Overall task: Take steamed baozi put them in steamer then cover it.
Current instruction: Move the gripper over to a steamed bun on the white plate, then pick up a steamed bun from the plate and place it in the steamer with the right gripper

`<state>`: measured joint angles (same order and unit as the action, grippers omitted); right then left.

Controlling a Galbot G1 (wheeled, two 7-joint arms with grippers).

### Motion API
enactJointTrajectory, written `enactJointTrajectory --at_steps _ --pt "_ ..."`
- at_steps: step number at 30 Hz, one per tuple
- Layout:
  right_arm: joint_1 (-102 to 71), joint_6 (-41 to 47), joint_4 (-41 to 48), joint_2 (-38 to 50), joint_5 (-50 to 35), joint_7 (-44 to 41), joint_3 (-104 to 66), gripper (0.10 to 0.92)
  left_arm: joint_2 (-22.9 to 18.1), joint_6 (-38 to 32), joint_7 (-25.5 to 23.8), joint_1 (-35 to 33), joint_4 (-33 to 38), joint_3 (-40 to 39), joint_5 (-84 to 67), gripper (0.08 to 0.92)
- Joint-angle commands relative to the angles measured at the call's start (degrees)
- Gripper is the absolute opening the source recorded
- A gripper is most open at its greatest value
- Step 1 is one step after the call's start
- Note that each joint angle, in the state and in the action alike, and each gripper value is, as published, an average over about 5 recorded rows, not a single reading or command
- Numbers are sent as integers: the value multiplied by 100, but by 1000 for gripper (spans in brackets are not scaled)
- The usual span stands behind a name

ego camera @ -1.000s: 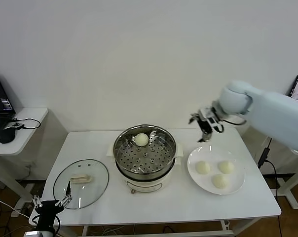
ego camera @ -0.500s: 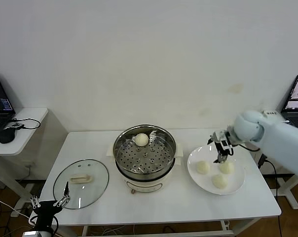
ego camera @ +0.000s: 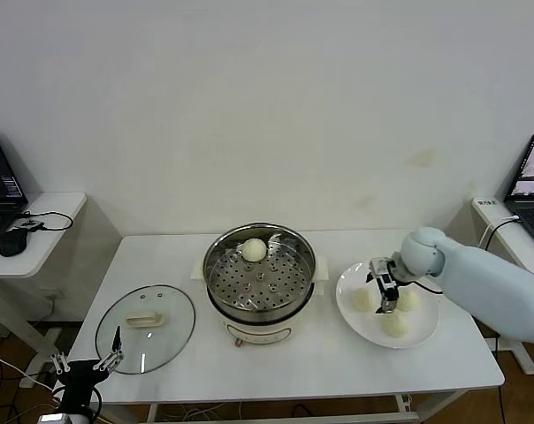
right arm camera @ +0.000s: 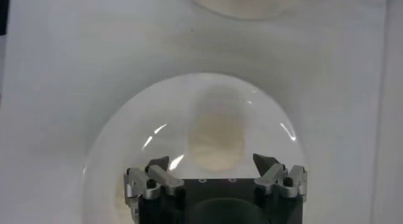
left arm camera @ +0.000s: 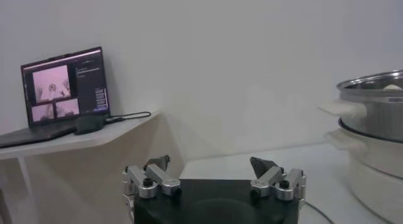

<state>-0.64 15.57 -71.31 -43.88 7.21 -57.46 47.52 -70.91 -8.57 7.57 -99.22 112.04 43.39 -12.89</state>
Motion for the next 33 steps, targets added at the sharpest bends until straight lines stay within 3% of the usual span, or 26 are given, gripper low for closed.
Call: enactJointTrajectory --at_steps 1,11,21,33 --pt "-309 -36 560 -400 151 -3 -216 823 5 -5 -1 2 -10 4 -5 823" --pt "-332 -56 881 -579 282 19 -290 811 4 -12 1 65 -79 -3 -11 823" --pt "-332 -55 919 -604 325 -68 -351 659 6 -13 8 69 -90 19 -15 823" --pt "853 124 -163 203 -447 -281 -85 636 -15 -10 10 62 -20 48 -35 823"
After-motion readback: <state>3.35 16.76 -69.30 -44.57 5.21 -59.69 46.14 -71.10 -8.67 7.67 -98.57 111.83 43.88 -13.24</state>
